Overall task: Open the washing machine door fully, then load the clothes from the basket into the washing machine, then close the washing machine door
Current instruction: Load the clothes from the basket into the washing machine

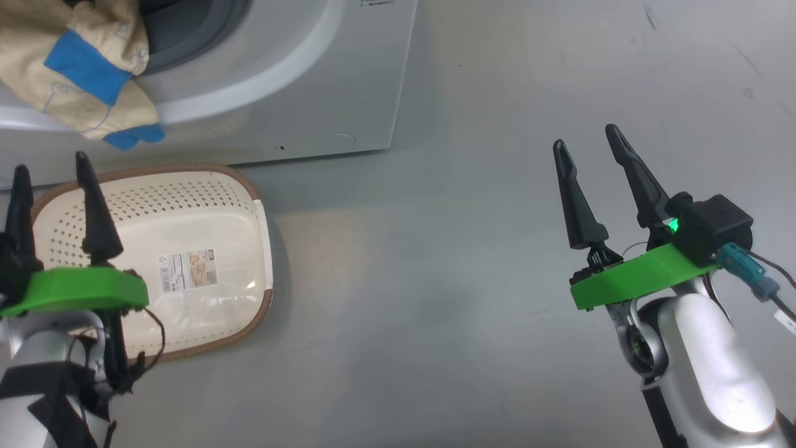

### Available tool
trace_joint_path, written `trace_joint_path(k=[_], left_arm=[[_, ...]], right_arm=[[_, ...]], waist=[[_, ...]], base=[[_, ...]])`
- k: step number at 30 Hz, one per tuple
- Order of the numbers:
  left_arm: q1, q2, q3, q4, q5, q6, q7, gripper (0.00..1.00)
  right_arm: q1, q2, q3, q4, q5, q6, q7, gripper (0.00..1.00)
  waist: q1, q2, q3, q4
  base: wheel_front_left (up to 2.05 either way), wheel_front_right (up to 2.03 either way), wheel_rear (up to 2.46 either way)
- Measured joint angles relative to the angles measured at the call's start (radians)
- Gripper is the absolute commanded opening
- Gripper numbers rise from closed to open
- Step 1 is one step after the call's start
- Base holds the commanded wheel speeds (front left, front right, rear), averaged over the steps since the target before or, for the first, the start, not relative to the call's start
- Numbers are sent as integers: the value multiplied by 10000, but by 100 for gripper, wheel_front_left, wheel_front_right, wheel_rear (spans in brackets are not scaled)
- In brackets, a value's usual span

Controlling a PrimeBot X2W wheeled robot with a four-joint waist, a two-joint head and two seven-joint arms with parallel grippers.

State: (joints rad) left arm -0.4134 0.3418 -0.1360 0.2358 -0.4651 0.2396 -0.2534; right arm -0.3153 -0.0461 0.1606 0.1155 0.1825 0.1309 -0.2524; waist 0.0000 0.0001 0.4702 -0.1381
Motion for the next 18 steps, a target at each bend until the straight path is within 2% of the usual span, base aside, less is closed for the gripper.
trace_joint_path(k=[8,18], left_arm=[[1737,-362,-203,-1137,267,54,-17,100],[2761,-493,-468,-1611,412,77,0,100]], right_arm=[[371,0,-111,125,-309,0,2,100],[1060,0,-201,167,-343,0,79,100]], waist=[[0,0,-808,270],[0,0,-1670,400]], base=[[0,0,0],[0,0,0]])
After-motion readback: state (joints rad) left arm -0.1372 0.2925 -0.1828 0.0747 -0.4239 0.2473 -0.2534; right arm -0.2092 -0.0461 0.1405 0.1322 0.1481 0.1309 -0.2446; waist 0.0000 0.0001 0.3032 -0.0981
